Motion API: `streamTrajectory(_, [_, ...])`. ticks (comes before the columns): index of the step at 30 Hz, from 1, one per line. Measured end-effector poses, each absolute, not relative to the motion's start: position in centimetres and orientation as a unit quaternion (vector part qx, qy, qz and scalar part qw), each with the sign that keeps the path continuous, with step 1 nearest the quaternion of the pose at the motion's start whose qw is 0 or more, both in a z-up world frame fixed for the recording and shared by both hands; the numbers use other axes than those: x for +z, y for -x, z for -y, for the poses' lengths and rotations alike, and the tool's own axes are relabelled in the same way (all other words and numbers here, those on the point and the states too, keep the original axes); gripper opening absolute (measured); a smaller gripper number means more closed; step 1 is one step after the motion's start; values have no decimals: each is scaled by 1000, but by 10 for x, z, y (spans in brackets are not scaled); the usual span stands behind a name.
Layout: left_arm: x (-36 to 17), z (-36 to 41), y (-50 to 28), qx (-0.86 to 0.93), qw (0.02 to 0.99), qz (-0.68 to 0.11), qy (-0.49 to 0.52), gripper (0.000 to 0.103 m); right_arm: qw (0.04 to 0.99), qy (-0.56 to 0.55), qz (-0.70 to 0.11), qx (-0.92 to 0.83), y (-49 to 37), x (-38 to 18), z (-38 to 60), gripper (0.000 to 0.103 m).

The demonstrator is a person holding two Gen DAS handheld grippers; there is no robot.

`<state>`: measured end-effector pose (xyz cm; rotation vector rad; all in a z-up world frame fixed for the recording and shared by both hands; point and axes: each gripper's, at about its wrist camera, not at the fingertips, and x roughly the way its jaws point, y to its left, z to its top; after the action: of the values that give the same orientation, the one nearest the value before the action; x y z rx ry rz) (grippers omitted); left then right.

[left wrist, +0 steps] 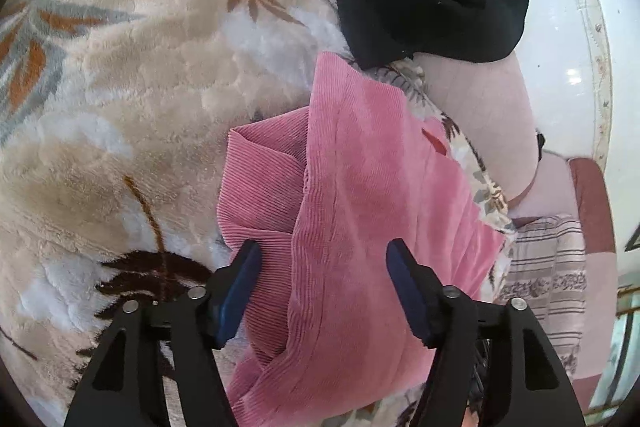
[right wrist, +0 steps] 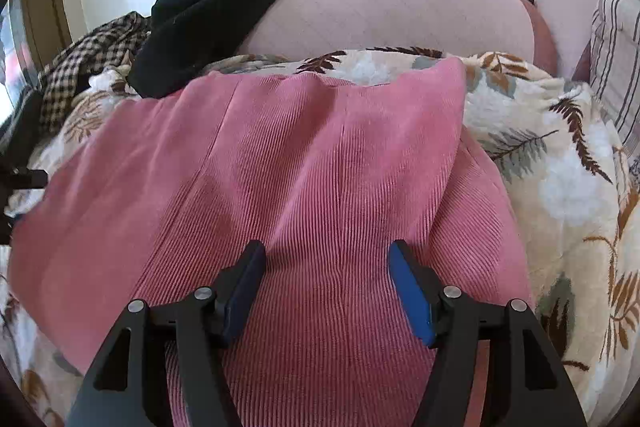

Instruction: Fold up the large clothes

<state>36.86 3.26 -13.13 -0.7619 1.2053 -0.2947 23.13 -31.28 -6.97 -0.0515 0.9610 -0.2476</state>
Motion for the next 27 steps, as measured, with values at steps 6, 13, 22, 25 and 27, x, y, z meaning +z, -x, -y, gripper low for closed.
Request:
streamTrajectory(6, [-136, -55, -367, -160, 732, -541, 383, 67, 904, -24, -414, -107, -217, -44, 332, 65])
streamTrajectory(13, [-128, -65, -361, -117, 751, -539, 362, 70, 903, -15, -423, -71, -224, -43, 318, 65])
streamTrajectory(22, [-139, -38, -379, -128, 739, -573, 329, 76, 894, -67, -439, -58, -226, -60, 317, 65])
streamTrajectory(25, [-156, -16, -395, -126, 736, -594, 300, 77, 891, -74, -444, -50, -224, -60, 316, 65])
streamTrajectory(27, [-150, -4, -395, -139, 747, -584, 286, 77, 894, -59, -442, -49, -223, -57, 315, 65])
